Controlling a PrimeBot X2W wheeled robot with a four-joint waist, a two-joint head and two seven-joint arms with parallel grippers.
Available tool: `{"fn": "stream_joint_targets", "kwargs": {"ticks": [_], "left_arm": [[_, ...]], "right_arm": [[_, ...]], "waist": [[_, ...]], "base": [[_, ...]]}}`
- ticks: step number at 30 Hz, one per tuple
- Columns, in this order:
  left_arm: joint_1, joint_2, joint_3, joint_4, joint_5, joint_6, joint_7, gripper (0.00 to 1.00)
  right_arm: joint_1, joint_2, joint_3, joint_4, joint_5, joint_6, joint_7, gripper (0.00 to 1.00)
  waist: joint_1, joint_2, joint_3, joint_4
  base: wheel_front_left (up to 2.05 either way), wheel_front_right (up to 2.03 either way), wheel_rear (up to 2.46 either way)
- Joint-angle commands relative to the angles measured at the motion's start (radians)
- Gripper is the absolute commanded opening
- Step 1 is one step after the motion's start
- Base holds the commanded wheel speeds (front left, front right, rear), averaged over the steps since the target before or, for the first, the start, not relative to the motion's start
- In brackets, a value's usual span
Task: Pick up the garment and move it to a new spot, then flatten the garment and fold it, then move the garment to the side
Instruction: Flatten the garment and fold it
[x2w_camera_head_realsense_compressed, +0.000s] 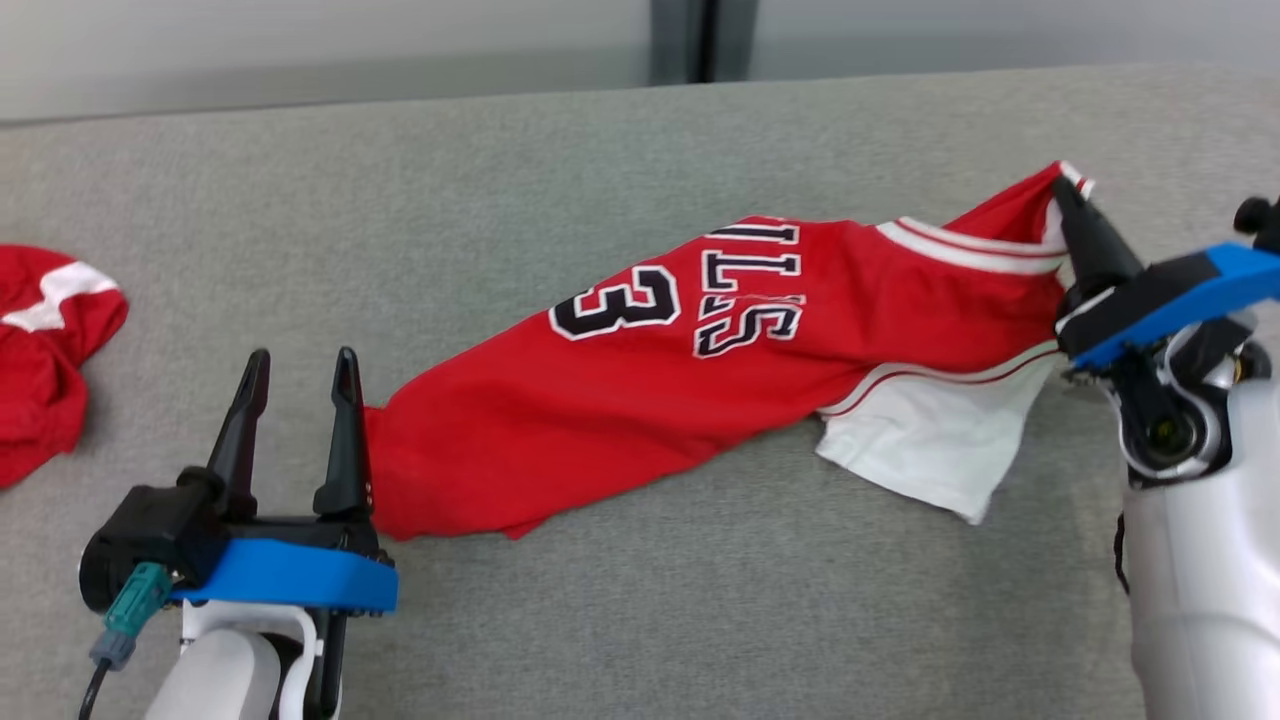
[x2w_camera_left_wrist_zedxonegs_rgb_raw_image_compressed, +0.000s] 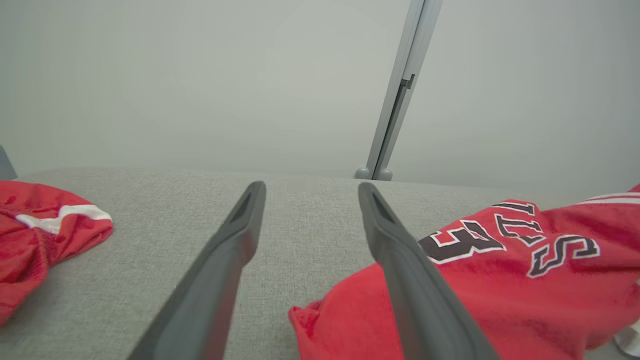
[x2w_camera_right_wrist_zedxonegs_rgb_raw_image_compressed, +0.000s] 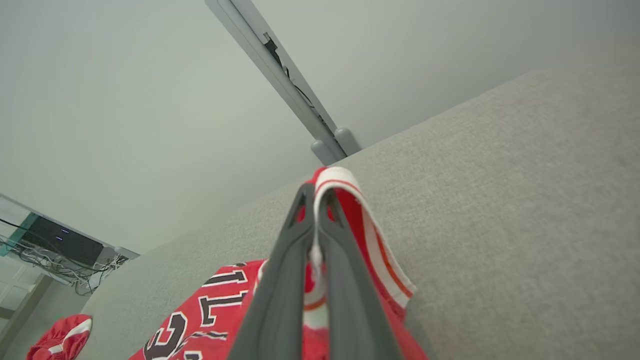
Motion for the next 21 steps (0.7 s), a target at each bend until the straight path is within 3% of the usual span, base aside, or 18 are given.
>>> {"fn": "stream_joint_targets", "kwargs": {"ticks": [1,7,9,15,21], "left_arm": [[-0.022,0.000,0.000,-0.003,0.006,-0.002,0.000,1.00],[-0.050,-0.003,-0.011,0.012,0.010,-0.008,-0.007,1.00],[-0.051,-0.006,-0.011,0.022,0.008,-0.009,-0.011,1.00],[-0.022,-0.015,0.000,0.059,-0.003,-0.006,-0.021,1.00],[0.029,-0.019,0.016,0.090,-0.016,0.000,-0.029,1.00]], "right_arm": [[-0.031,-0.013,0.002,0.022,-0.013,0.003,-0.022,0.00],[-0.148,-0.062,0.058,0.175,-0.055,0.003,-0.166,0.00],[-0.165,-0.068,0.080,0.225,-0.058,0.003,-0.204,1.00],[-0.143,-0.118,0.178,0.334,-0.094,0.003,-0.207,1.00],[-0.031,-0.147,0.224,0.328,-0.133,0.003,-0.192,1.00]], "waist": [[-0.0001,0.0000,0.039,0.040],[-0.0001,0.0000,0.063,0.070],[-0.0001,0.0000,0.058,0.073],[-0.0001,0.0000,0.003,0.063],[-0.0001,0.0000,-0.085,0.029]], "base": [[0.00,0.00,0.00],[0.00,0.00,0.00],[0.00,0.00,0.00],[0.00,0.00,0.00],[0.00,0.00,0.00]]}}
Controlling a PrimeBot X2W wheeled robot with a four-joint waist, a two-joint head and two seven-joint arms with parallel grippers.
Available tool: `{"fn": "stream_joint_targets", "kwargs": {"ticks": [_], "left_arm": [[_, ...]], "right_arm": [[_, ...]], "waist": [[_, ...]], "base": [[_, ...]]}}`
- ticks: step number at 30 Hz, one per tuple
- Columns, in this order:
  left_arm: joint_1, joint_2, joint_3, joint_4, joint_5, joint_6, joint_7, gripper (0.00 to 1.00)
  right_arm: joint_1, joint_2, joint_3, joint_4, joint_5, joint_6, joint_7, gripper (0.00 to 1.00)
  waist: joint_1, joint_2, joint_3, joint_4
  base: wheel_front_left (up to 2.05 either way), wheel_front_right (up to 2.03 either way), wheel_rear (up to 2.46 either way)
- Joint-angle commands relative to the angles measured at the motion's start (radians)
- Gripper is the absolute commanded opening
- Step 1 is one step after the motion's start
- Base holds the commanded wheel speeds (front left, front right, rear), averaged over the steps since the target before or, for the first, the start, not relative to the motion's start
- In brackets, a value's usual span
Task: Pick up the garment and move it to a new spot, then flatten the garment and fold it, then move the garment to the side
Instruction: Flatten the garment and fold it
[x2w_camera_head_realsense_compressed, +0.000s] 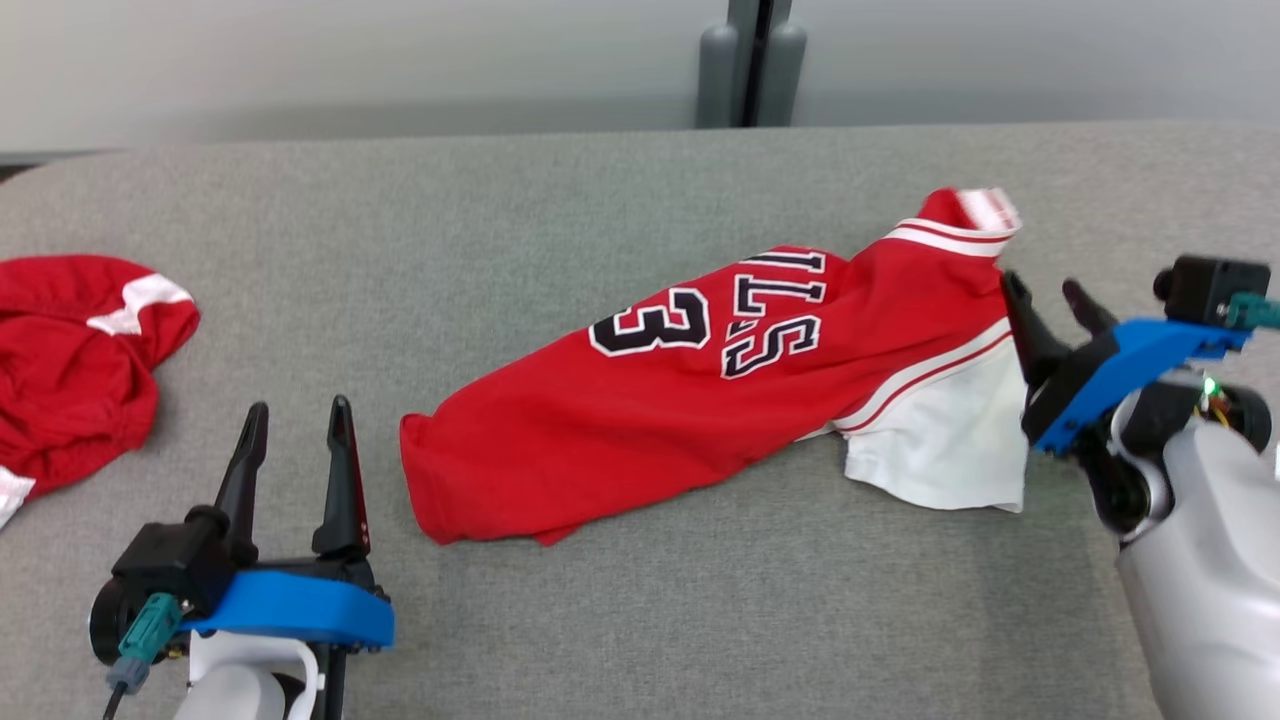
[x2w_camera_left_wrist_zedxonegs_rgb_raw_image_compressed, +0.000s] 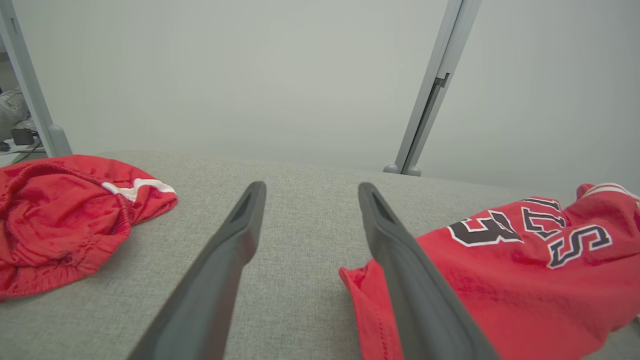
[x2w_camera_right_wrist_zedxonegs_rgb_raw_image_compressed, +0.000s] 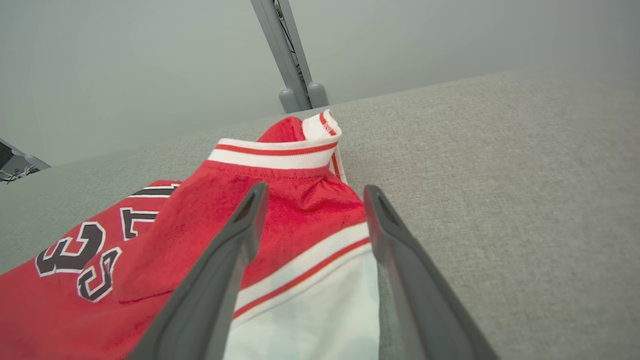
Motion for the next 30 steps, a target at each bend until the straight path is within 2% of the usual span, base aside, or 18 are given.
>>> {"fn": "stream_joint_targets", "kwargs": {"ticks": [1,7,15,19,23,30], "left_arm": [[0.015,0.002,0.008,0.005,-0.008,0.003,-0.007,1.00],[0.076,0.004,0.019,0.009,-0.015,0.011,-0.010,1.00],[0.141,0.001,0.028,0.009,-0.007,0.021,-0.013,1.00],[0.166,0.004,0.031,0.015,-0.004,0.025,-0.014,1.00],[0.189,0.006,0.034,0.017,-0.002,0.029,-0.014,1.00],[0.220,-0.003,0.031,-0.001,-0.004,0.040,-0.015,1.00]], "right_arm": [[0.036,-0.005,0.006,-0.020,-0.012,0.003,0.000,1.00],[0.221,0.028,-0.004,-0.183,-0.059,0.002,-0.059,1.00],[0.498,0.132,-0.122,-0.484,-0.247,0.002,-0.184,1.00],[0.608,0.153,-0.146,-0.595,-0.322,0.002,-0.182,1.00],[0.674,0.156,-0.138,-0.638,-0.313,0.002,-0.139,1.00],[0.703,0.156,-0.137,-0.668,-0.298,0.002,-0.108,1.00]], "waist": [[-0.0001,-0.0001,-0.039,-0.030],[-0.0001,-0.0001,-0.099,-0.055],[-0.0001,-0.0001,-0.159,-0.053],[-0.0001,-0.0001,-0.188,-0.049],[-0.0001,-0.0001,-0.207,-0.056],[-0.0001,-0.0001,-0.212,-0.054]], "base": [[0.00,0.00,0.00],[0.00,0.00,0.00],[0.00,0.00,0.00],[0.00,0.00,0.00],[0.00,0.00,0.00],[0.00,0.00,0.00]]}}
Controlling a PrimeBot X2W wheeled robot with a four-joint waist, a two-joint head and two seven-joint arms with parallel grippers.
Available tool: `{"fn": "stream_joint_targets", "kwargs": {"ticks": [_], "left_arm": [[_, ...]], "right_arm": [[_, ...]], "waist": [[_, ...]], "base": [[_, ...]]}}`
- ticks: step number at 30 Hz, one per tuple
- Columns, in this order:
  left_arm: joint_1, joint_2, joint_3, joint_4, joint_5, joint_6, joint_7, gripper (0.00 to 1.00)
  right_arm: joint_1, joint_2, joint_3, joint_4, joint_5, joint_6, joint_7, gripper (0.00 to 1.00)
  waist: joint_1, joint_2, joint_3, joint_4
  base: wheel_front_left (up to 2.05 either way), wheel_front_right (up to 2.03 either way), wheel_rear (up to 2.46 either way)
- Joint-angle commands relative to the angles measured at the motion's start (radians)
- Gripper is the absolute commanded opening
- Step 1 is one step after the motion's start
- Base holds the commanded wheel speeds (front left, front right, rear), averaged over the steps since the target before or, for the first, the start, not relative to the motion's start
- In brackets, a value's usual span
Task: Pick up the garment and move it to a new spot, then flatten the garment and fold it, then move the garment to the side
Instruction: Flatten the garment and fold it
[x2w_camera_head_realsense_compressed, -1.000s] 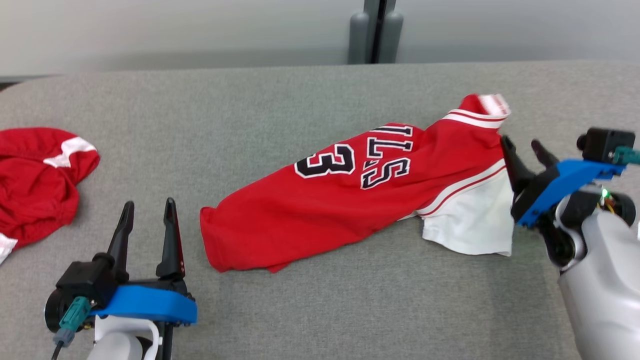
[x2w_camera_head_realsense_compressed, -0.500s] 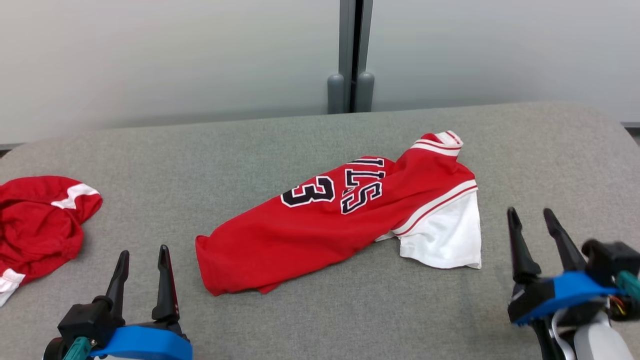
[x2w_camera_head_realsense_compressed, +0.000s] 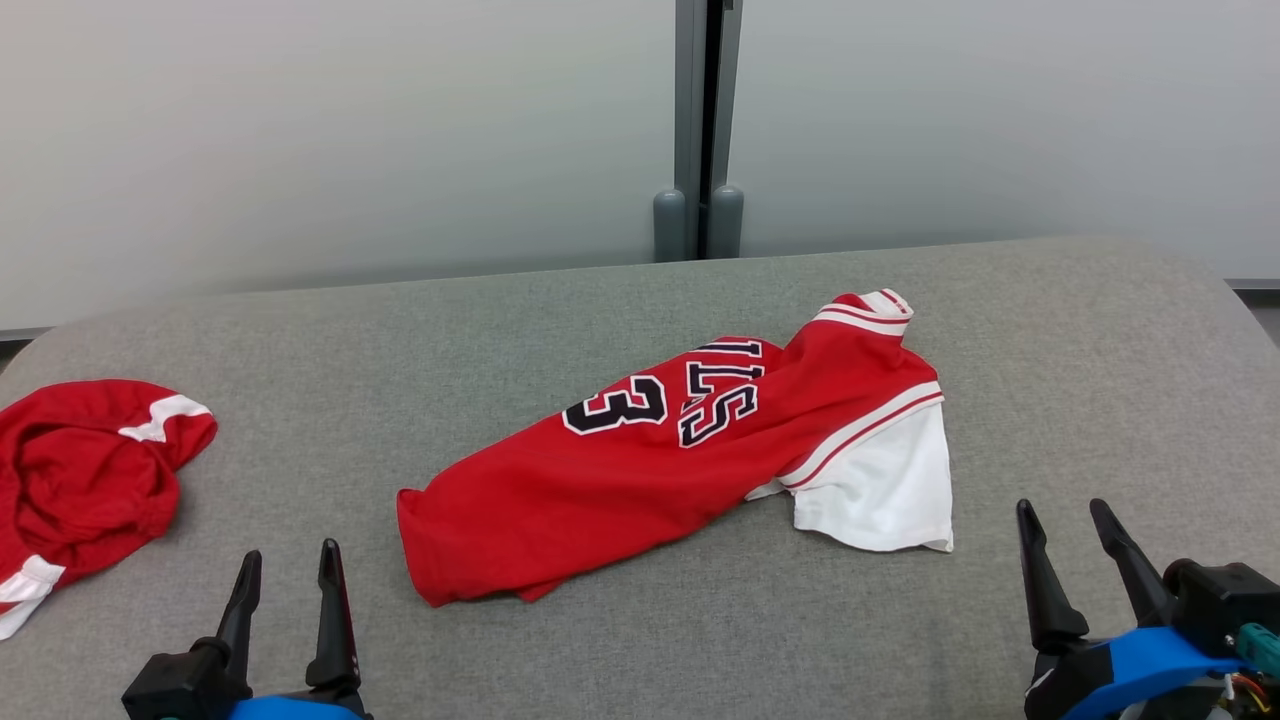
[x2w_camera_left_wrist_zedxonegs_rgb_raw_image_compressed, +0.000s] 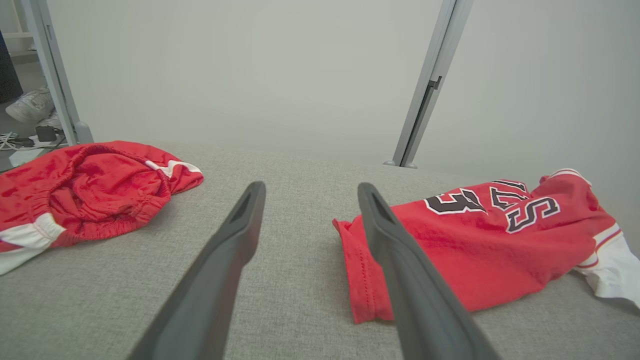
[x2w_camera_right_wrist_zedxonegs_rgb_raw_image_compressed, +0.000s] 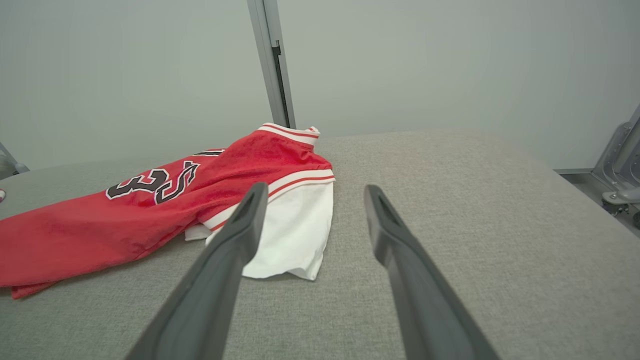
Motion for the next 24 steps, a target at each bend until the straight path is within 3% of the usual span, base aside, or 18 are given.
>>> {"fn": "stream_joint_targets", "kwargs": {"ticks": [1,18,24], "left_arm": [[0.010,-0.001,0.002,-0.008,0.001,0.005,-0.006,1.00],[0.011,-0.002,-0.018,-0.035,-0.004,0.019,0.020,1.00],[-0.008,-0.008,-0.108,0.014,0.006,-0.034,0.104,1.00]], "right_arm": [[0.014,0.001,-0.006,-0.005,0.006,0.002,0.002,1.00],[-0.002,0.001,0.041,-0.013,-0.005,0.002,0.009,1.00],[-0.039,0.001,0.035,0.018,0.003,0.002,0.072,1.00]], "waist": [[0.0002,-0.0001,0.002,0.003],[0.0002,-0.0001,0.013,0.014],[0.0002,-0.0001,0.040,0.016]], "base": [[0.00,0.00,0.00],[0.00,0.00,0.00],[0.00,0.00,0.00]]}}
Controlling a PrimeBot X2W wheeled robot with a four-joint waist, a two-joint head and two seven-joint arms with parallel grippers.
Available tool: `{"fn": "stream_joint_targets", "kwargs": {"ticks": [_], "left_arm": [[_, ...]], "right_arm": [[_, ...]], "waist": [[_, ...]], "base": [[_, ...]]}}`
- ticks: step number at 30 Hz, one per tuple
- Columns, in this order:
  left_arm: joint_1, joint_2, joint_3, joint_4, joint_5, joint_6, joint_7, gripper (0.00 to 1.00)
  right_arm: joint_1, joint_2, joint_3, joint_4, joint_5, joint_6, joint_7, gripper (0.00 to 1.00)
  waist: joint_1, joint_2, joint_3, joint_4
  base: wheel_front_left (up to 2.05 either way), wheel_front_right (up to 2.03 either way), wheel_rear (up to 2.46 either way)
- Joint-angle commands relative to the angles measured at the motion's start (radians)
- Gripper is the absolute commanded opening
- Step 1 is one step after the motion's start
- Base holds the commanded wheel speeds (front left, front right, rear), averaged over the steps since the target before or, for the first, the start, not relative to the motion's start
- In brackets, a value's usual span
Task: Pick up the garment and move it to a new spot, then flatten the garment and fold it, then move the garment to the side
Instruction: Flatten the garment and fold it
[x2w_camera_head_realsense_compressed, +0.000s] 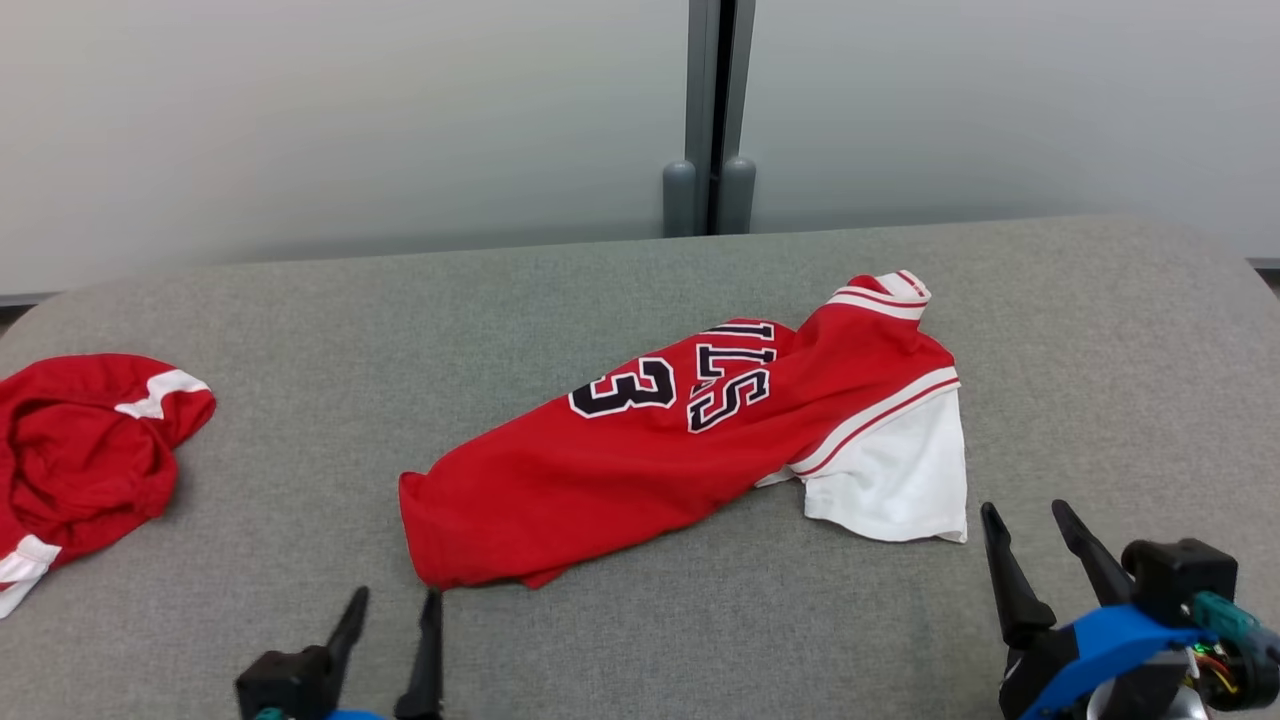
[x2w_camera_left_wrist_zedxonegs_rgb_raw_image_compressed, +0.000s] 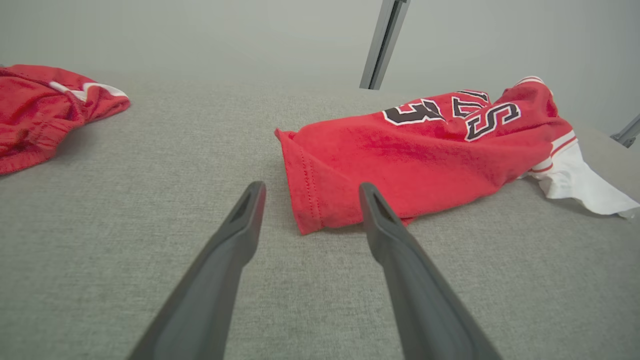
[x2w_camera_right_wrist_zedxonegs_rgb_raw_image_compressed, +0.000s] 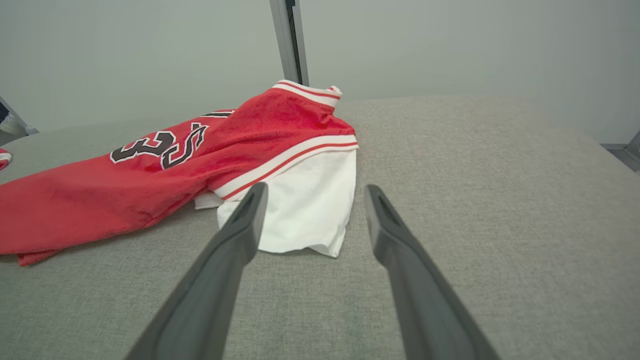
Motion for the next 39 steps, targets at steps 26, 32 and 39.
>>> {"fn": "stream_joint_targets", "kwargs": {"ticks": [26,32,39], "left_arm": [[-0.351,-0.111,-0.083,0.582,-0.018,-0.143,0.001,0.40],[-0.357,-0.123,-0.123,0.637,-0.017,-0.175,0.017,0.00],[-0.365,-0.129,-0.109,0.649,-0.034,-0.165,-0.027,0.00]], "right_arm": [[-0.263,0.000,0.016,0.286,-0.019,0.002,0.047,1.00],[-0.274,0.000,0.009,0.323,-0.018,0.002,0.065,1.00],[-0.288,0.000,-0.004,0.361,-0.007,0.002,0.101,1.00]], "waist": [[0.0000,0.0000,0.150,-0.018],[0.0000,0.0000,0.151,-0.017],[0.0000,0.0000,0.155,-0.012]], "base": [[0.00,0.00,0.00],[0.00,0.00,0.00],[0.00,0.00,0.00]]}}
